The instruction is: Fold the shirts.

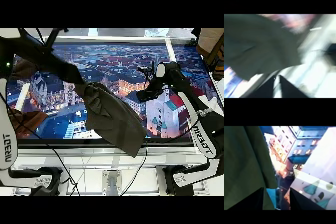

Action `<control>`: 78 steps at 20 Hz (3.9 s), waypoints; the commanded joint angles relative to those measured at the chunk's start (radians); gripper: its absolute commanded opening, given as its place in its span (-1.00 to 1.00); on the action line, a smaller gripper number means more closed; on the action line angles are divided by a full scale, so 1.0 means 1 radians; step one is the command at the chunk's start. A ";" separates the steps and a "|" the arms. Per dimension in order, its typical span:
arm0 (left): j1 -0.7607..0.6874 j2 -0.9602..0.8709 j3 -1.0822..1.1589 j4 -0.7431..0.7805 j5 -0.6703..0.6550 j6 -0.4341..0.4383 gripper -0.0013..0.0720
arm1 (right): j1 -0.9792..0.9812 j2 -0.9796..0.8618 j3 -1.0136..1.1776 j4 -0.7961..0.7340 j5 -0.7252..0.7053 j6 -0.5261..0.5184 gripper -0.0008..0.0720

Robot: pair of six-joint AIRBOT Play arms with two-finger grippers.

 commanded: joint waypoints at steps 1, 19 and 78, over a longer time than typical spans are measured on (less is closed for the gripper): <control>-0.066 0.056 -0.112 0.341 0.014 -0.031 0.09 | 0.000 0.001 0.000 0.043 -0.012 -0.016 0.07; -0.054 -0.279 -0.510 0.340 0.715 -0.109 0.64 | 0.000 0.001 0.000 0.143 -0.044 -0.080 0.07; 0.472 -0.328 -0.046 0.510 0.785 -0.104 -0.93 | 0.620 0.106 -0.368 0.011 -0.383 1.003 -0.86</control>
